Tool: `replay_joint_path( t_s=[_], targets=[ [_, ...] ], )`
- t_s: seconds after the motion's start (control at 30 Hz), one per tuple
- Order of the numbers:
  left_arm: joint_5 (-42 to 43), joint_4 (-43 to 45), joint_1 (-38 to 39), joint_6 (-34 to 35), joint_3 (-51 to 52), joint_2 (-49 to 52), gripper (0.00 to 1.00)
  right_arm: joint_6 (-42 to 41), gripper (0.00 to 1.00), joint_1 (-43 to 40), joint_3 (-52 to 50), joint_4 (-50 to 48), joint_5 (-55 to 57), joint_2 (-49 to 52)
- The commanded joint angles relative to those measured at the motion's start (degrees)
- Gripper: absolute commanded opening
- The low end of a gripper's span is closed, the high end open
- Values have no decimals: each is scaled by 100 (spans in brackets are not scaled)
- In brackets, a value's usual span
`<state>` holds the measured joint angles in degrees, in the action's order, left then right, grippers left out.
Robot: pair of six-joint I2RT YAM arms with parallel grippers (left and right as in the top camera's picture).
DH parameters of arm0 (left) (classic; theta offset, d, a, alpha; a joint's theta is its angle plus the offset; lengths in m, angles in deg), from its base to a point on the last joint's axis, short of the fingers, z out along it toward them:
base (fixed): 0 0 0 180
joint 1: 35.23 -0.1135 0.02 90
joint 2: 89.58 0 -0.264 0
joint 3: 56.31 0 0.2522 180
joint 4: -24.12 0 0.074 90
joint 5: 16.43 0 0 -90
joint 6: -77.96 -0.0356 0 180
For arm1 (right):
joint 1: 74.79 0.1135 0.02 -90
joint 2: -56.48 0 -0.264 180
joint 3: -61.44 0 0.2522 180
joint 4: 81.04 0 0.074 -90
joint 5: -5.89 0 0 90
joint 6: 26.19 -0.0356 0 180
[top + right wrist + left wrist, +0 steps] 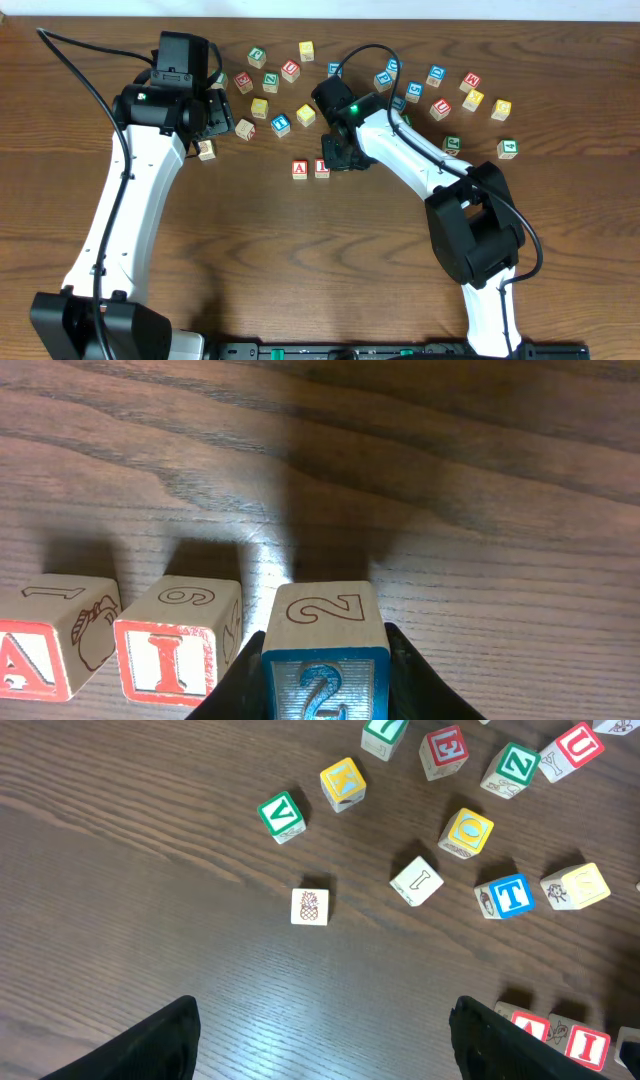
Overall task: Spell out AI2
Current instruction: 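Carry the 2 block and place it right of the I block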
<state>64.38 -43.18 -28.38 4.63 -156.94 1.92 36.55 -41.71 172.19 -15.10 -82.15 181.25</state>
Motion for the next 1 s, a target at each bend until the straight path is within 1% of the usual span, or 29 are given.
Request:
replay_joint_path(
  t_s=[0.0, 0.23, 0.63, 0.7, 0.83, 0.97],
  targets=[
    [-50, -2, -20, -33, -57, 35, 79, -142, 22, 61, -46, -20, -20, 140],
    [-50, -2, -20, -33, -57, 105, 79, -144, 22, 118, -46, 15, -22, 168],
    [-48, -4, -20, -33, -57, 221, 79, -256, 26, 142, -48, 136, -39, 190],
    [-50, -4, -20, -33, -57, 223, 79, -254, 29, 142, -48, 138, -39, 190],
    [-50, -2, -20, -33, -57, 223, 79, -251, 37, 142, -48, 129, -39, 190],
    [-50, -4, -20, -33, -57, 223, 79, -251, 41, 142, -48, 107, -39, 190]
  ],
)
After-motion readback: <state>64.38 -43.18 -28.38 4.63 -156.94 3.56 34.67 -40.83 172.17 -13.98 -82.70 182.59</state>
